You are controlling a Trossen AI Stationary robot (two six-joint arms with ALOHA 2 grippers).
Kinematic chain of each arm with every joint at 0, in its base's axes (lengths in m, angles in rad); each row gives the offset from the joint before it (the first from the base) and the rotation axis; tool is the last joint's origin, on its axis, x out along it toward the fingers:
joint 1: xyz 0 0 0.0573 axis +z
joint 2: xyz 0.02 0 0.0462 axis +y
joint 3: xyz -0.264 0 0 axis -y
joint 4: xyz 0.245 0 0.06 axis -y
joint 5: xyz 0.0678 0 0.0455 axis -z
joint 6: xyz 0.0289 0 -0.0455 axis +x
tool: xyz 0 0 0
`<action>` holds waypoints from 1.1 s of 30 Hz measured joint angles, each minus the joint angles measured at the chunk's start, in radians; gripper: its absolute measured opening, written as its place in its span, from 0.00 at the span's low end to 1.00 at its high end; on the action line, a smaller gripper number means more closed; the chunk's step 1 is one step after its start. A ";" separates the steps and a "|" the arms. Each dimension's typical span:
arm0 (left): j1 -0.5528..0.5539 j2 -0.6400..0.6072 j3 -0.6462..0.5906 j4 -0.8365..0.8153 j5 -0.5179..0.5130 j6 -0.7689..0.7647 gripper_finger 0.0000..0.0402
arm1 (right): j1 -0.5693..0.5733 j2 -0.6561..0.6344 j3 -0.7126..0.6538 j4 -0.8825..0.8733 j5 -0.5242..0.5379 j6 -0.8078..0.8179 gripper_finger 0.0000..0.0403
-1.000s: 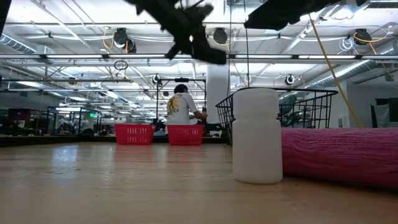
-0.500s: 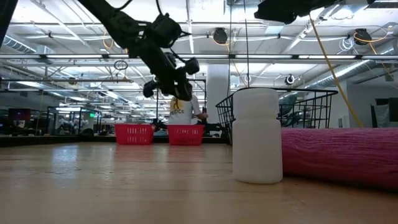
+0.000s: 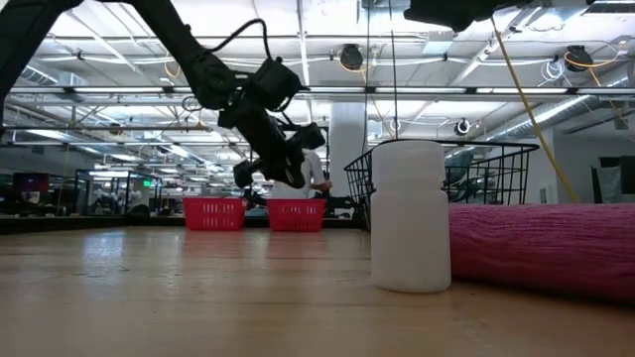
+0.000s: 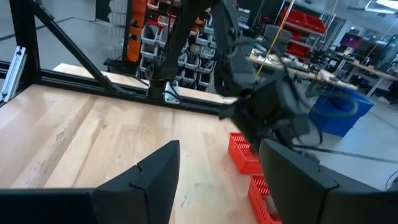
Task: Pick & Place Medicine items
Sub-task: Put the black bandage into the right orange basket
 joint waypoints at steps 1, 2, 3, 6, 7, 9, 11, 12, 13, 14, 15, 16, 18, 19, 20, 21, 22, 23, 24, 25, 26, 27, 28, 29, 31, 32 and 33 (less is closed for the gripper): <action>-0.001 0.011 0.000 0.008 0.001 -0.009 0.16 | 0.000 0.000 0.000 0.008 0.000 -0.006 0.52; 0.000 0.022 0.001 0.012 0.003 -0.019 0.16 | 0.000 0.000 0.000 0.015 0.001 -0.008 0.52; -0.002 0.033 0.001 0.013 0.004 -0.031 0.16 | 0.000 0.000 0.000 0.021 0.001 -0.009 0.52; -0.001 0.066 0.001 0.068 0.019 -0.045 0.16 | 0.000 0.000 0.000 0.045 0.001 -0.009 0.52; -0.001 0.074 0.001 0.088 0.019 -0.045 0.16 | 0.000 0.000 0.000 0.048 0.001 -0.009 0.52; -0.006 0.078 0.001 0.084 0.000 -0.047 0.16 | 0.000 0.000 0.000 0.048 0.001 -0.005 0.52; -0.008 0.077 0.001 0.093 -0.005 -0.049 0.16 | 0.000 0.000 0.000 0.048 0.001 -0.004 0.52; -0.009 0.076 0.001 0.095 -0.005 -0.049 0.16 | 0.000 0.000 0.000 0.048 0.002 -0.004 0.52; -0.009 0.076 0.001 0.096 -0.005 -0.048 0.17 | 0.000 0.000 0.000 0.049 0.002 -0.004 0.52; -0.009 0.076 0.001 0.094 -0.005 -0.046 0.18 | 0.000 0.000 0.000 0.053 0.002 -0.004 0.52; -0.009 0.076 0.001 0.094 -0.005 -0.044 0.20 | 0.000 0.000 0.000 0.060 0.002 -0.005 0.52; -0.008 0.076 0.001 0.098 -0.005 -0.042 0.23 | 0.000 0.000 0.000 0.064 0.002 -0.007 0.52; -0.008 0.076 0.001 0.110 -0.005 -0.042 0.27 | 0.000 0.000 0.000 0.068 0.002 -0.008 0.52; -0.009 0.076 0.001 0.113 -0.005 -0.042 0.29 | 0.000 0.000 0.000 0.067 0.002 -0.008 0.52; -0.009 0.076 0.001 0.113 -0.005 -0.042 0.31 | 0.000 0.000 0.000 0.065 0.002 -0.007 0.52; -0.010 0.076 0.001 0.115 -0.005 -0.043 0.33 | 0.000 0.000 0.000 0.064 0.002 -0.004 0.52; -0.011 0.076 0.001 0.118 -0.005 -0.042 0.35 | 0.000 0.000 0.000 0.063 0.001 -0.001 0.52; -0.012 0.076 0.001 0.123 -0.005 -0.036 0.37 | 0.000 0.000 0.000 0.061 0.001 0.003 0.52; -0.013 0.076 0.001 0.128 -0.005 -0.033 0.39 | 0.000 0.000 0.000 0.058 0.001 0.007 0.52; -0.013 0.076 0.001 0.132 -0.004 -0.029 0.41 | 0.000 0.000 0.000 0.056 0.001 0.010 0.52; -0.013 0.076 0.001 0.135 -0.004 -0.024 0.43 | 0.000 0.001 0.000 0.056 0.001 0.011 0.52; -0.013 0.076 0.001 0.137 -0.004 -0.020 0.45 | 0.000 0.001 0.000 0.055 0.001 0.010 0.52; -0.013 0.076 0.001 0.138 -0.004 -0.019 0.47 | 0.000 0.001 0.000 0.055 0.000 0.011 0.52; -0.013 0.076 0.001 0.138 -0.004 -0.020 0.49 | 0.000 0.001 0.000 0.054 -0.001 0.010 0.52; -0.013 0.076 0.001 0.138 -0.005 -0.032 0.53 | 0.000 0.001 0.000 0.053 -0.002 0.001 0.52; -0.013 0.076 0.001 0.138 -0.005 -0.046 0.55 | 0.000 0.001 0.000 0.053 -0.002 -0.003 0.52; -0.013 0.076 0.001 0.138 -0.009 -0.063 0.56 | 0.000 0.001 0.000 0.053 -0.002 -0.005 0.52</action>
